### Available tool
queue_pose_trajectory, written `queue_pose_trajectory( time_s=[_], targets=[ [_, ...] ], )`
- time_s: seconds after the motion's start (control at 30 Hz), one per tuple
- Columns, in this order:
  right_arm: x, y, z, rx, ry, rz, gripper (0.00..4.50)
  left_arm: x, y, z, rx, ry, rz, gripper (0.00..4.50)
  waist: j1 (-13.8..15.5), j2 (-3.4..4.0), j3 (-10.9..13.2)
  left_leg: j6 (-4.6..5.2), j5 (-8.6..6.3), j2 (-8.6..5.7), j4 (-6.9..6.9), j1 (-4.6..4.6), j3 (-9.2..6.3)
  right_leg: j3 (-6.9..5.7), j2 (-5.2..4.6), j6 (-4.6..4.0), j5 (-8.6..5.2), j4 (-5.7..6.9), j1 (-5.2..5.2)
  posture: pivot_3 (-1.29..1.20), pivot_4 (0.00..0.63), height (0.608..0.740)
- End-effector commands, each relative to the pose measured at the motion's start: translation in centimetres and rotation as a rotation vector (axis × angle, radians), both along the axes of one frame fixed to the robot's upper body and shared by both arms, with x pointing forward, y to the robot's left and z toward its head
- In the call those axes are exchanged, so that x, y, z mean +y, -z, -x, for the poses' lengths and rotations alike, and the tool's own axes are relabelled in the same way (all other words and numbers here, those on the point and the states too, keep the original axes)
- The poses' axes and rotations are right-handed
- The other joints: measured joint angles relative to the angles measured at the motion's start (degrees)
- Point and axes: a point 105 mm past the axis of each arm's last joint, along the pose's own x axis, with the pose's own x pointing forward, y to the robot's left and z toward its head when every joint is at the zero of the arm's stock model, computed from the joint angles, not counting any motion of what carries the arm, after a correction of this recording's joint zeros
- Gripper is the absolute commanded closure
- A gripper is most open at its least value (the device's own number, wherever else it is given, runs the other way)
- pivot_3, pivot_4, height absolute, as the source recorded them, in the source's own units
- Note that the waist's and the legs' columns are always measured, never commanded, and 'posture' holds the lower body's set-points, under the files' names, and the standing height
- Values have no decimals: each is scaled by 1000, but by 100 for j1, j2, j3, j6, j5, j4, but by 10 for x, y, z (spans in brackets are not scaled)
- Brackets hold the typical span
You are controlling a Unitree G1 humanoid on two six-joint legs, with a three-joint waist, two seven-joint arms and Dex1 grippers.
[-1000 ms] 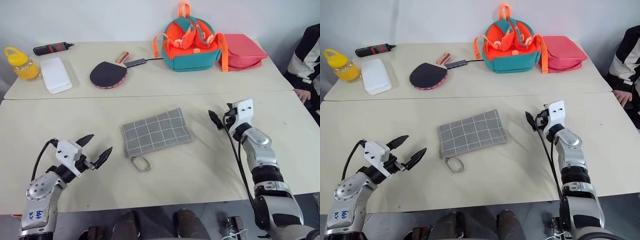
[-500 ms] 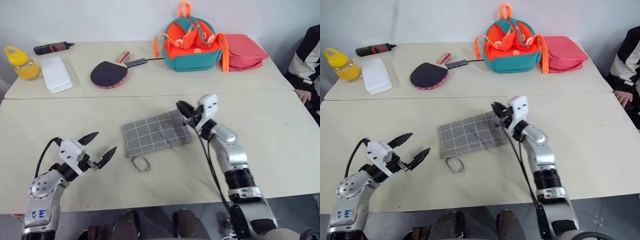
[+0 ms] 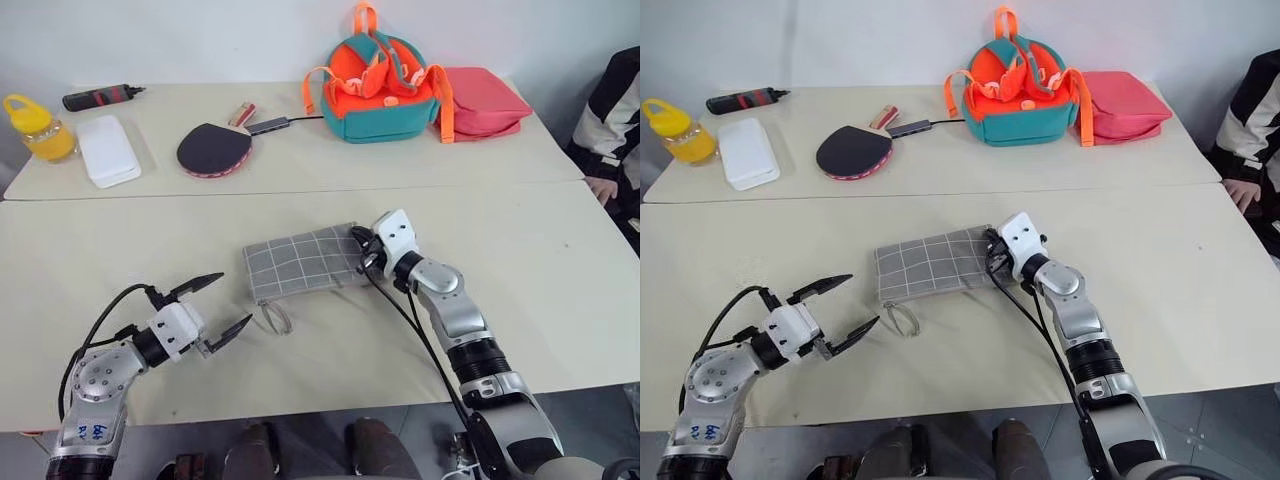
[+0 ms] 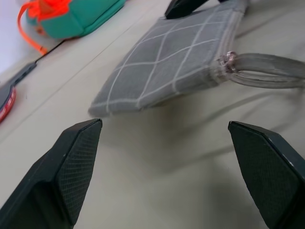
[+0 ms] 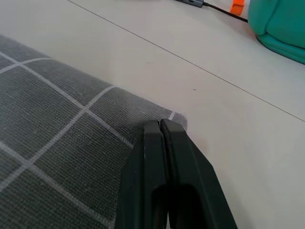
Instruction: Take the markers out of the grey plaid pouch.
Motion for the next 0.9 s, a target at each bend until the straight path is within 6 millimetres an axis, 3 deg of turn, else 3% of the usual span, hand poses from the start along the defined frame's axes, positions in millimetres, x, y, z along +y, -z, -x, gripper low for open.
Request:
queue_pose_trajectory(
  time_s=[0.03, 0.3, 0.4, 0.8, 0.9],
  targets=[
    [5, 3, 5, 3, -26, 4, 4453, -5, -6, -10, -82, 34, -63, 0, 8, 0, 0, 0, 0, -1, 0, 1, 1, 1, -1, 0, 0, 1, 0, 0, 150, 740],
    [2, 2, 6, 8, -19, -8, 4453, -28, 4, -23, -115, 123, -80, 0, 5, -2, -1, -2, -2, 6, -4, 1, 6, 7, 0, 1, 0, 9, -13, 0, 150, 740],
    [1, 2, 7, 8, -15, -7, 4500, -34, 5, -27, -121, 140, -78, 648, 9, -2, -2, -1, -2, 4, 4, 3, 6, 8, -2, 1, 0, 15, -10, 0, 150, 740],
    [-1, 2, 8, 9, -3, -16, 4500, -39, 7, -29, -107, 169, -55, 4480, 8, -1, -3, -1, -2, 4, 7, 6, 8, 11, -2, 1, 0, 32, -14, 0, 150, 740],
    [-3, 0, 8, 4, 0, -15, 4500, -40, 7, -29, -93, 169, -38, 4480, 8, -1, -2, -1, -2, 3, 7, 7, 8, 11, -2, 1, 0, 32, -14, 0, 150, 740]
  ],
)
